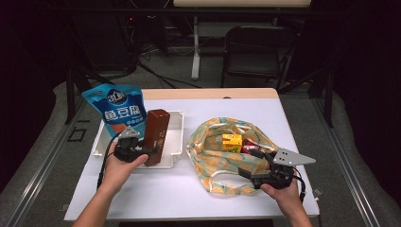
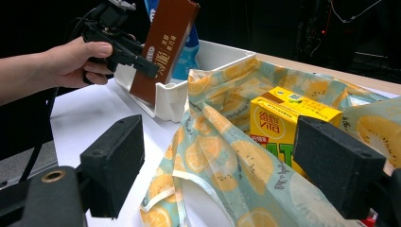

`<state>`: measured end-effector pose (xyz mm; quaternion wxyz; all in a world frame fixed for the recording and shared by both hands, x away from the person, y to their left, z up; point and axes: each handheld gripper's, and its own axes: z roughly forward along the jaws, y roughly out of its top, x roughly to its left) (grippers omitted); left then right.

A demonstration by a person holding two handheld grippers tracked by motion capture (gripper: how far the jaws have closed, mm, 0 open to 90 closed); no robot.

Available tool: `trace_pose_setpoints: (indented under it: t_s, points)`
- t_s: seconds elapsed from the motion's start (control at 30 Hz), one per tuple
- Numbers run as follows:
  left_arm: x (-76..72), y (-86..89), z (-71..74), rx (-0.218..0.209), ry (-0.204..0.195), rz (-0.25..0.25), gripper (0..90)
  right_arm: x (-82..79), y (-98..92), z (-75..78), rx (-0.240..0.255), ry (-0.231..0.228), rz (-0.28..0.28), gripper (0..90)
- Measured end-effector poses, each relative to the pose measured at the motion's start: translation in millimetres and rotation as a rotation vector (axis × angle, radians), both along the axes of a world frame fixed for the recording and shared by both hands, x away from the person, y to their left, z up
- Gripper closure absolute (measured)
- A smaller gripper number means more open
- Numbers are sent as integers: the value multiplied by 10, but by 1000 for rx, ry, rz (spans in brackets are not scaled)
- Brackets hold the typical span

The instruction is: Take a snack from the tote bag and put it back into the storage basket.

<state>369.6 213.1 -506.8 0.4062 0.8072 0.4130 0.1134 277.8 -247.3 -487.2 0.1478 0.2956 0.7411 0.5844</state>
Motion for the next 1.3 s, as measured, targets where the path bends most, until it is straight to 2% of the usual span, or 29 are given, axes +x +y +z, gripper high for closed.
trace_pose_setpoints:
  t_s: [0.27,0.37,0.47,0.57,0.8,0.83,0.97,1.13,1.3]
  points:
    - [38,-56,-31,14,20,13,440,5,5,-5,4,6,2,174]
    - [50,-58,0,48,35,26,441,7,-1,-6,7,8,0,174]
    - [62,-37,14,50,44,45,441,11,-12,-10,6,9,-1,174]
    - [70,-13,18,40,45,52,441,15,-18,-12,8,12,-1,175]
    - [86,-80,-5,72,29,55,439,14,11,-20,6,13,-1,175]
    - [103,-82,8,83,44,42,439,17,13,-20,3,13,2,175]
    - [165,-155,35,115,65,57,437,12,22,-11,15,14,-4,176]
    - [211,-278,46,177,60,60,437,12,15,-19,8,16,0,176]
    - [257,-336,53,194,69,70,436,16,-4,-19,14,17,-5,177]
